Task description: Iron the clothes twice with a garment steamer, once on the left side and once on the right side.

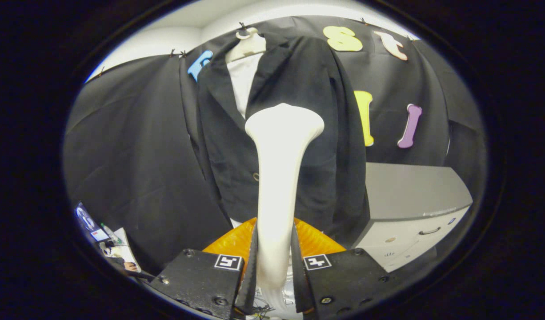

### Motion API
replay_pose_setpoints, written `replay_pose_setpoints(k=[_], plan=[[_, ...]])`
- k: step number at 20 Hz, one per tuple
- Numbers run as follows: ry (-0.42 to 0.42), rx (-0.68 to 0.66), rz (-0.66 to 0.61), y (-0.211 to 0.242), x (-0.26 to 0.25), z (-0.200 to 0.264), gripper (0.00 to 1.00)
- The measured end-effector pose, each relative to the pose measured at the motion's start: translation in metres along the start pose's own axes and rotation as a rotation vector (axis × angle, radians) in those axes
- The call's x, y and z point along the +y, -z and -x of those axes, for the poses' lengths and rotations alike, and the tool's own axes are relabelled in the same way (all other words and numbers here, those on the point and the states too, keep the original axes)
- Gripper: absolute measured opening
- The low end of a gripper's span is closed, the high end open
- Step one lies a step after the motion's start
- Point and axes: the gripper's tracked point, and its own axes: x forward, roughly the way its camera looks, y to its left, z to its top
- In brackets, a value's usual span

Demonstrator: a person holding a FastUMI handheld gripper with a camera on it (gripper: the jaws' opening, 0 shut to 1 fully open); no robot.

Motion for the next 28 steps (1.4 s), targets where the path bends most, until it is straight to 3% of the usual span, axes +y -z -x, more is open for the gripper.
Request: replay_pose_setpoints(k=[7,18,22,28], plan=[[-0.057,-0.097,0.032,-0.064,0.044,0.006,0.37],[-0.189,-0.159,0.110,-0.119,0.128,-0.008,0.37],[-0.203,-0.178,0.138,-0.137,0.153,-0.023,0.37],[-0.159,-0.199,0.214,-0.154,0.183,-0.064,0.37]])
